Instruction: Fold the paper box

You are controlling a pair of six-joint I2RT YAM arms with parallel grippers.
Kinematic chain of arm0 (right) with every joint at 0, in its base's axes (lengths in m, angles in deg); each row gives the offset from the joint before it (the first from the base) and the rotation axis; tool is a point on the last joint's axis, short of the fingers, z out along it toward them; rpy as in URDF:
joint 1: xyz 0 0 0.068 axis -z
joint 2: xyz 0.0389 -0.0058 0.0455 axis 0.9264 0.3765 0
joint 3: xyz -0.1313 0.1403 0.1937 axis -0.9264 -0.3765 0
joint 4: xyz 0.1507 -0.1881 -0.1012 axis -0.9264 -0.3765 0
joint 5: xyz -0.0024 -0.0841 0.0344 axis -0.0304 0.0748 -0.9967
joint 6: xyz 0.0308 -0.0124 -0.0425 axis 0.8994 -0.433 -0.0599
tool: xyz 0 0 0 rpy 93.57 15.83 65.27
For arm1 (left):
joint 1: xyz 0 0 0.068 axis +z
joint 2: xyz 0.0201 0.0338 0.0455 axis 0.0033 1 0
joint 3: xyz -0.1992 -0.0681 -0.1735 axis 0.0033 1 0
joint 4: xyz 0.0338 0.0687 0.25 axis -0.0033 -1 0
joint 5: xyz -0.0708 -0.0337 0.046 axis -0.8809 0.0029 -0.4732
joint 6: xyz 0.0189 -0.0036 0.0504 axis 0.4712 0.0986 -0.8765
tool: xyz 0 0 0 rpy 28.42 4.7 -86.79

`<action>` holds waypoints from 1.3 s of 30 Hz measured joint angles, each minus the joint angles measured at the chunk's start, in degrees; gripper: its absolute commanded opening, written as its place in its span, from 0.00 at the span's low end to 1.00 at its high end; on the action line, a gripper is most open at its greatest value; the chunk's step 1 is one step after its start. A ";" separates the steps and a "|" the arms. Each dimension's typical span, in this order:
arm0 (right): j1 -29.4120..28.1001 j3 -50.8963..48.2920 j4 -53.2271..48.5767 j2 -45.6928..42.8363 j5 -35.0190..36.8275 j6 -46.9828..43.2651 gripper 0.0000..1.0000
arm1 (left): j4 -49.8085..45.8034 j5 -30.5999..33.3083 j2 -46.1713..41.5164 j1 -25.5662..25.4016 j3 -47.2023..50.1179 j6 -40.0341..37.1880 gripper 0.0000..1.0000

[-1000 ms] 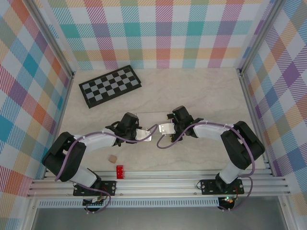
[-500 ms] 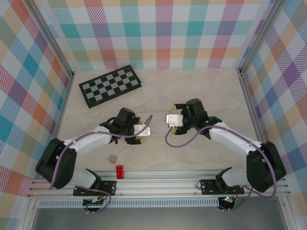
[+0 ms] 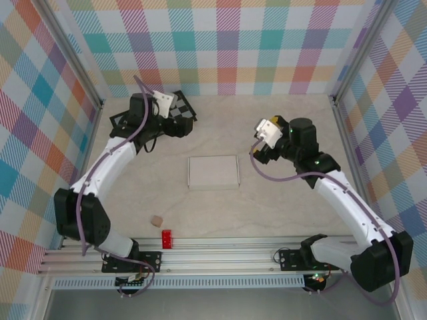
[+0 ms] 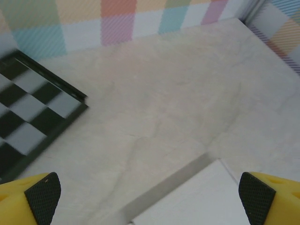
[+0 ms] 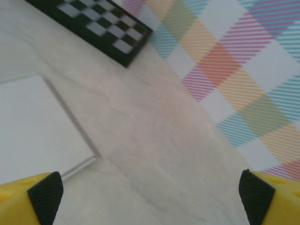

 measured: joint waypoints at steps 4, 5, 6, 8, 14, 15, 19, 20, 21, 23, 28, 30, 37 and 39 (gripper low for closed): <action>-1.70 4.79 -4.48 4.57 -5.27 9.40 1.00 | -4.48 -0.70 12.37 -2.19 -8.57 3.85 0.96; -2.34 3.48 -4.59 4.72 -4.61 12.92 1.00 | -5.31 -0.48 14.62 -2.97 -9.22 4.17 0.93; -2.80 1.79 -4.66 4.46 -3.80 16.41 1.00 | -6.10 -0.44 16.09 -3.56 -9.44 4.35 0.92; -3.82 -2.58 -5.05 3.32 -1.33 24.70 1.00 | -9.09 -0.63 19.76 -4.57 -10.78 4.52 0.87; -10.60 -15.78 -5.40 -3.56 7.43 49.81 1.00 | -15.96 -1.09 27.71 -5.90 -16.33 3.39 0.67; -12.68 -17.11 -5.42 -3.93 8.68 52.87 1.00 | -16.68 -1.09 28.39 -6.01 -16.81 3.37 0.63; -23.02 -22.21 -5.27 -2.19 13.57 65.61 1.00 | -19.74 -1.29 30.93 -6.82 -18.16 3.19 0.57; -25.18 -22.64 -5.31 -0.70 14.51 67.89 1.00 | -20.50 -1.29 31.41 -7.04 -18.18 3.26 0.54; -26.60 -22.67 -5.35 0.74 15.37 69.37 1.00 | -21.09 -1.25 31.78 -7.23 -18.18 3.41 0.51; -29.35 -22.51 -5.07 4.24 17.33 71.89 1.00 | -22.40 -1.05 32.46 -7.56 -18.21 3.58 0.50; -33.03 -22.10 -2.03 10.14 20.81 73.24 1.00 | -25.35 -0.42 32.92 -7.98 -18.84 4.35 0.45; -33.70 -21.75 0.00 11.98 21.97 73.22 1.00 | -26.73 -0.37 33.31 -8.17 -19.93 4.74 0.44; -35.45 -21.22 7.48 17.88 25.55 72.32 1.00 | -31.12 1.11 34.42 -8.39 -22.29 6.34 0.47; -35.87 -21.11 8.66 18.21 26.32 71.89 1.00 | -33.07 2.01 35.58 -8.39 -24.68 6.40 0.47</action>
